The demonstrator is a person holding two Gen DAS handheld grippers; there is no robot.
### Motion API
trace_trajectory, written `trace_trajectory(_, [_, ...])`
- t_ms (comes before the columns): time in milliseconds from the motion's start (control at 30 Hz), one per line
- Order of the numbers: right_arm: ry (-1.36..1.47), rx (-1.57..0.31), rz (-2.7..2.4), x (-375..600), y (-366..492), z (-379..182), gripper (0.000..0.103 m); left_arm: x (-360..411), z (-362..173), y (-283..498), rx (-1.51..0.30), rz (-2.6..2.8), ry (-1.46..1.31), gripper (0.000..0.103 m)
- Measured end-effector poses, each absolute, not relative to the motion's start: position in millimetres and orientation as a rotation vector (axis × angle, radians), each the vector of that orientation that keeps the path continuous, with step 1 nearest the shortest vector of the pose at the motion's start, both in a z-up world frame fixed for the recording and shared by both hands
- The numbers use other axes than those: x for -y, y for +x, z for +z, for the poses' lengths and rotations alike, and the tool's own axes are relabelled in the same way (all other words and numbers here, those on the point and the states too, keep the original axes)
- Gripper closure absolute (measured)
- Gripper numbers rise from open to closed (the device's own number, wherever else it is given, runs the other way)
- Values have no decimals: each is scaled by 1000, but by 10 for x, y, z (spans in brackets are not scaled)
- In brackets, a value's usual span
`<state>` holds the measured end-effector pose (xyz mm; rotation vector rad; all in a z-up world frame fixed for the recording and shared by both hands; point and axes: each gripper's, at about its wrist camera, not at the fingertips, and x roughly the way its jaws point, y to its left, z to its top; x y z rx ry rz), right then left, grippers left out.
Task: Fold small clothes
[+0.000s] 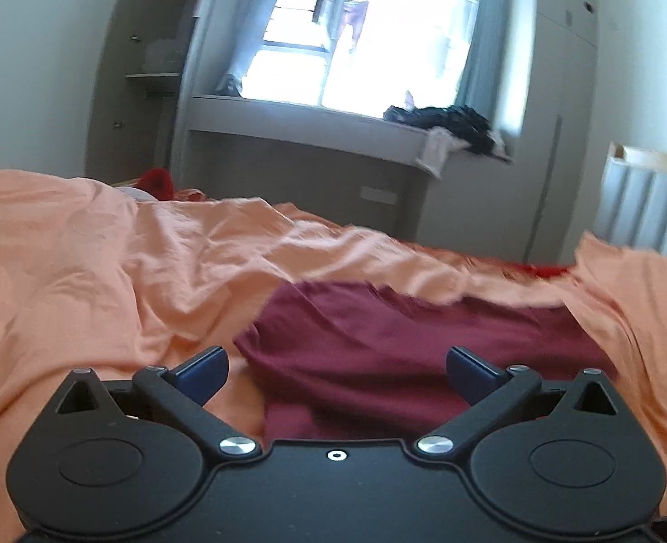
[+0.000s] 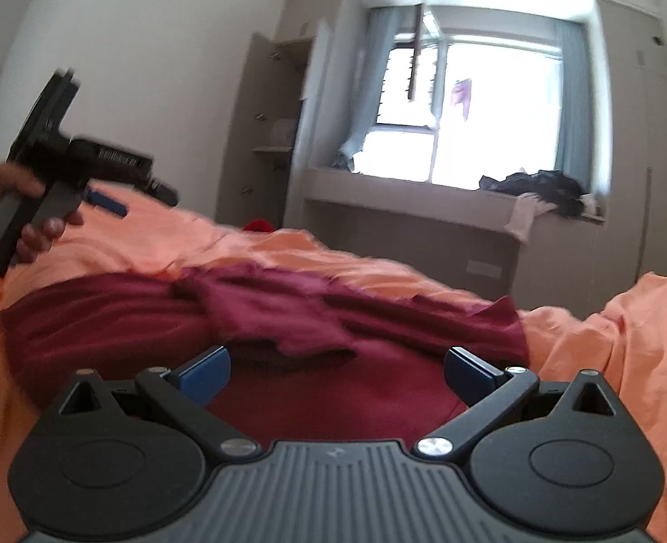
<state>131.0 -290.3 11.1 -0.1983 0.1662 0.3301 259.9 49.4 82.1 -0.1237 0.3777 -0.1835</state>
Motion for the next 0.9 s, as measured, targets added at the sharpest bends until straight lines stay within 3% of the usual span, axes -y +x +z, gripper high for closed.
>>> trace_trajectory(367, [-513,-298,331,2504,888,-307,0,-246,569,1375,-378,-257,114,1])
trace_trajectory(800, [-800,-336,190,2254,1005,-726,1,-102,250,1034,-419,-315,140,1])
trace_trajectory(867, [-803,-307,187,2245,974,-709,3,-58,211,1003,-414,-325,167,1])
trace_trajectory(900, [-807,-294,183,2242,956,-700,10,-36,191,984,-411,-330,181,1])
